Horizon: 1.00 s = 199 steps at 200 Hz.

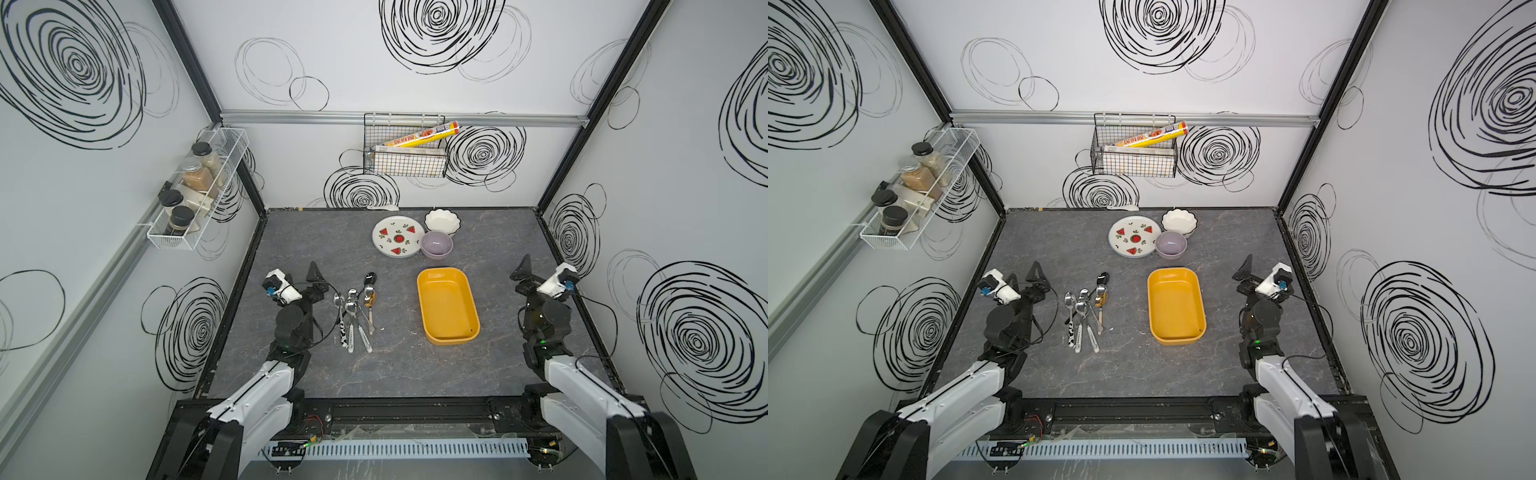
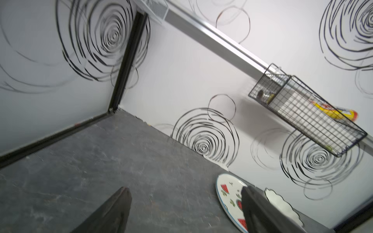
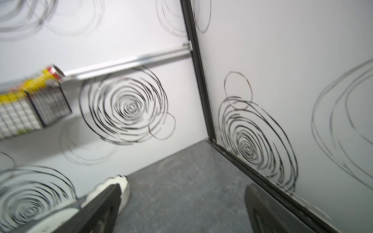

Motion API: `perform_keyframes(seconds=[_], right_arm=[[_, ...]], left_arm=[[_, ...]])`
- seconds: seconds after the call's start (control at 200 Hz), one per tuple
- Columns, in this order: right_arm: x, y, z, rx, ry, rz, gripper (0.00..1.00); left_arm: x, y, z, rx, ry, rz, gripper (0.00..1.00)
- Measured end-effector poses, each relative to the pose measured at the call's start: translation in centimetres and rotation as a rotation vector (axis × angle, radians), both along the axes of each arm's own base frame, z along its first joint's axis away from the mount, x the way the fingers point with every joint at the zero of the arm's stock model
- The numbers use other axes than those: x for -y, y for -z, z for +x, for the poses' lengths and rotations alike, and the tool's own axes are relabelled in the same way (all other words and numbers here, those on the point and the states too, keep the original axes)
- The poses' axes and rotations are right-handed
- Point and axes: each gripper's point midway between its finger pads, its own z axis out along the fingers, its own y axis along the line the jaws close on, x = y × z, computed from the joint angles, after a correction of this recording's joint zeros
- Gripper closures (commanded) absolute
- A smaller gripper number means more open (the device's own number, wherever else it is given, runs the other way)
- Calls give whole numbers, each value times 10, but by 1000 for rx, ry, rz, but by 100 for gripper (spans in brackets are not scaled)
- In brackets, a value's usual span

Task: Put the spoon into the storage box
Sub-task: Pick up the spoon from the center of the board.

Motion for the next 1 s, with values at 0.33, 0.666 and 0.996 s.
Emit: perform_keyframes(seconds=[0.33, 0.666, 0.996], right_arm=[[-79, 39, -4, -270, -464, 43, 18], [-96, 103, -19, -464, -558, 111, 25], [-99, 126, -20, -519, -569, 141, 31]], left_arm=[[155, 36, -8, -473, 407, 120, 21], [133, 138, -53, -943, 327, 216, 36], [148, 174, -73, -1073, 376, 221, 45]])
